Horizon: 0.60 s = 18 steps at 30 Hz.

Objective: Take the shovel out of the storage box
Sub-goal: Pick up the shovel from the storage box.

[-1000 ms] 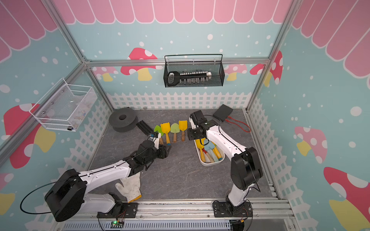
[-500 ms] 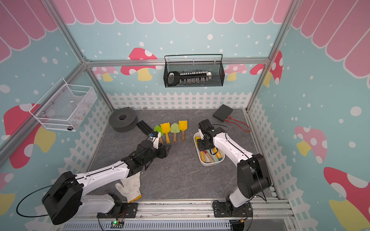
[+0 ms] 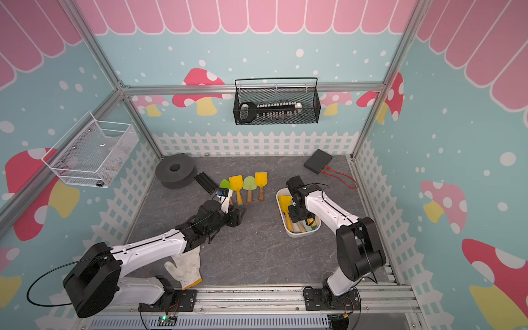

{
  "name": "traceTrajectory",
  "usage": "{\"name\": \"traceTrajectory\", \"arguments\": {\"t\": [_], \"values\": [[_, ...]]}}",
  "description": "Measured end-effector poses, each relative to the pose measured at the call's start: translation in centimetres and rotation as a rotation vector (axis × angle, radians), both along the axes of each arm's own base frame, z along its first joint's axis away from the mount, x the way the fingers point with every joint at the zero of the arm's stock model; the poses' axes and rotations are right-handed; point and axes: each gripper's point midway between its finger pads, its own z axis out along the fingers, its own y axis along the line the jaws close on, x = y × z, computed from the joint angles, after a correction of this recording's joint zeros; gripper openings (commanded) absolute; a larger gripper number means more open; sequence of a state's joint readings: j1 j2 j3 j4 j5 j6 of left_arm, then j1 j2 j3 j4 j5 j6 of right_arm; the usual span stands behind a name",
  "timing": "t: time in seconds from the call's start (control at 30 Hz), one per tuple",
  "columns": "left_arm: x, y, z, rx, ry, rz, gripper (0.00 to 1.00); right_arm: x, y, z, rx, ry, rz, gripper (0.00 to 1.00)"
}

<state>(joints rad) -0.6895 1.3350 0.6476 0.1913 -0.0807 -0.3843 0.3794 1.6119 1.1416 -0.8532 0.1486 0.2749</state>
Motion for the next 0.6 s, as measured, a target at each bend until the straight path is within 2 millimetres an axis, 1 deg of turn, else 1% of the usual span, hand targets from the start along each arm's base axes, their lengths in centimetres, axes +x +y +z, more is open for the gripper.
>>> {"name": "traceTrajectory", "arguments": {"t": [0.1,0.33,0.5,0.6], "values": [[0.0,0.0,0.0,0.001,0.002,-0.001,0.68,-0.2,-0.3,-0.8,-0.022,0.027,-0.004,0.53],[0.0,0.0,0.1,0.001,0.002,-0.001,0.67,-0.5,-0.6,-2.9,-0.053,0.091,-0.013,0.46],[-0.1,0.1,0.0,0.007,0.008,-0.001,0.67,-0.3,-0.7,-3.7,-0.064,0.112,-0.018,0.44],[-0.1,0.2,0.1,0.007,0.006,0.002,0.67,-0.3,-0.7,-3.9,-0.067,0.12,-0.019,0.38]]}}
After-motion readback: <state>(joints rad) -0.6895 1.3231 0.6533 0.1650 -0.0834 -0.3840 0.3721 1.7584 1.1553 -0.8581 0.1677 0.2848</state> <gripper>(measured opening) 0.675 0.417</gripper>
